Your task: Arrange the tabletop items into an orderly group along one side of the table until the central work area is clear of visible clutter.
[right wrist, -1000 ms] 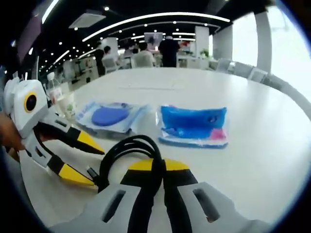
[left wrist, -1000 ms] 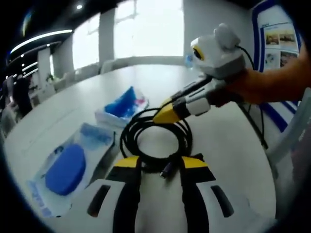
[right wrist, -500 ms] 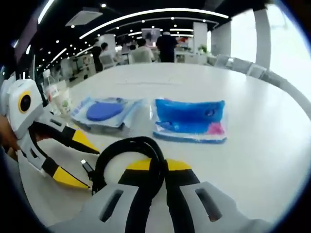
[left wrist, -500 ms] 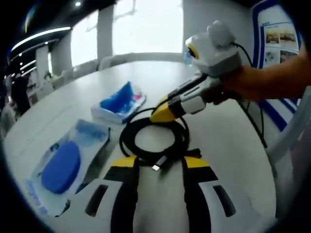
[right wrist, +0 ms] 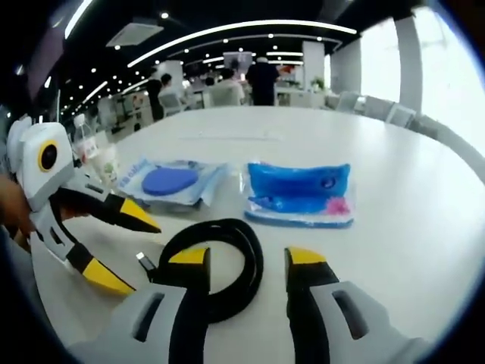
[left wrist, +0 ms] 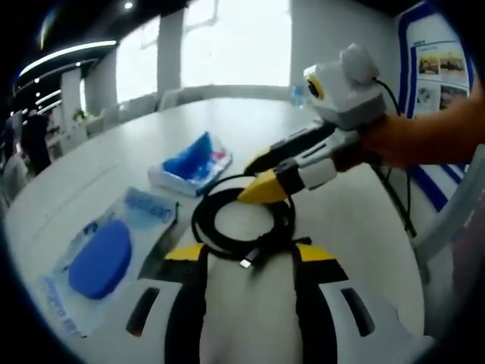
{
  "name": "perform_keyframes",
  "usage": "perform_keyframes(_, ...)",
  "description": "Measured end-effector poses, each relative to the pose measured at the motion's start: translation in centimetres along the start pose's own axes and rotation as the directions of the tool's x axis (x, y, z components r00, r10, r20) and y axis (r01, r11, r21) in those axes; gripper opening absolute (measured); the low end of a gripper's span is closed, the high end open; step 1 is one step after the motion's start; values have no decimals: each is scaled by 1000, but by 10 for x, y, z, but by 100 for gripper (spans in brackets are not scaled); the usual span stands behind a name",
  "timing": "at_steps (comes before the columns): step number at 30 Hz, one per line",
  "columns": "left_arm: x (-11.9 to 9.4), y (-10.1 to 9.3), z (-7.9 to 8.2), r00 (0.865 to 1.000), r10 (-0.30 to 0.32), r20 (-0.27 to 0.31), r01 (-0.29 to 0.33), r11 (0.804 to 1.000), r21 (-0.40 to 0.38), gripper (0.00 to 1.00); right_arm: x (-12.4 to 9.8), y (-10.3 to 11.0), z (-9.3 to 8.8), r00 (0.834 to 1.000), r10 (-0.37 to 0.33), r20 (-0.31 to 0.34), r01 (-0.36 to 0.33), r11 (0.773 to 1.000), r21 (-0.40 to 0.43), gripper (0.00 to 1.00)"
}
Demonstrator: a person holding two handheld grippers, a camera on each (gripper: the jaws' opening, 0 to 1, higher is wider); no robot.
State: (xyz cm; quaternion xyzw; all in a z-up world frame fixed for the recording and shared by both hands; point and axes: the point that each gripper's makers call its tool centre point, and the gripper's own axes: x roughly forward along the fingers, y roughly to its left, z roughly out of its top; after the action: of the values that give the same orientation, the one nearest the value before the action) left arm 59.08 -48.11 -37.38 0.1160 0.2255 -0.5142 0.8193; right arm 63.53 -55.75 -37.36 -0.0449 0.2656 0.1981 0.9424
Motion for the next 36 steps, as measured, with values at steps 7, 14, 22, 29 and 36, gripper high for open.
perform_keyframes(7,-4,0,3,1000,-4,5,4,1000,-23,52,-8,0,5,1000,4,31,-4,1000,-4,54)
perform_keyframes(14,-16,-3,3,1000,-14,2,14,999,-51,62,-14,9,11,997,32,68,-31,999,-17,74)
perform_keyframes(22,-31,-12,8,999,-38,29,40,996,-75,77,-27,23,25,990,72,119,-72,997,-2,96)
perform_keyframes(29,-48,-27,19,995,-64,82,69,995,-65,90,-43,37,33,987,94,131,-93,996,-12,100)
perform_keyframes(36,-78,-38,32,991,-68,112,73,997,-40,98,-61,54,45,982,109,156,-105,994,-33,100)
